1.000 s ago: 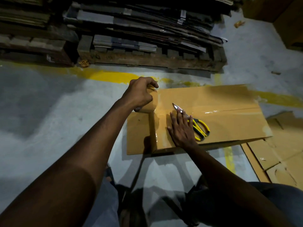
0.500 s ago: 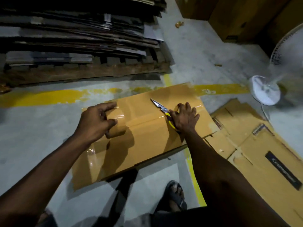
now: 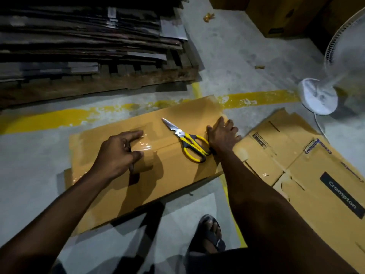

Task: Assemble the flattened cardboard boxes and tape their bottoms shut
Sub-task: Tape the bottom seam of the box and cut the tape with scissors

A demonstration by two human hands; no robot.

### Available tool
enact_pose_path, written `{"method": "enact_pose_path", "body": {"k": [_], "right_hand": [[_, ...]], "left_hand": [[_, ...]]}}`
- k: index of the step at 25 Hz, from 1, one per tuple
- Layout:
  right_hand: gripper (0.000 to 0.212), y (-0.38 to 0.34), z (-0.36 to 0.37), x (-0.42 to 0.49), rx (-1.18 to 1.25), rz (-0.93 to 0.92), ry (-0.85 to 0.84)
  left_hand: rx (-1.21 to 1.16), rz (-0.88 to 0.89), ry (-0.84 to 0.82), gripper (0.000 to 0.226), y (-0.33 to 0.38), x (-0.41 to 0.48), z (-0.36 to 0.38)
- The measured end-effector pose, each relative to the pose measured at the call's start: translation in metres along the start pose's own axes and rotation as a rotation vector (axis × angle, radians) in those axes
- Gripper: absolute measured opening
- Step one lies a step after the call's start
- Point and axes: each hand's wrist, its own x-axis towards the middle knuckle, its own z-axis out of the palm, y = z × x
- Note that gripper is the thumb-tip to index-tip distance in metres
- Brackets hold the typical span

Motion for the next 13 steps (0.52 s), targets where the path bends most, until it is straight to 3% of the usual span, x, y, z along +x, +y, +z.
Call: {"method": "enact_pose_path", "body": {"k": [7, 13], "right_hand": [[0.067, -0.107, 0.025, -0.115, -0.003, -0.205, -0.048], [0.068, -0.14, 0.03, -0.139, 0.013, -0.382, -0.12]], "left_hand": [[-0.049, -0.052, 0.052, 0.039, -0.01, -0.009, -0.033], [-0.025, -0.057, 0.031, 0.041, -0.019, -0.015, -0.047]]}}
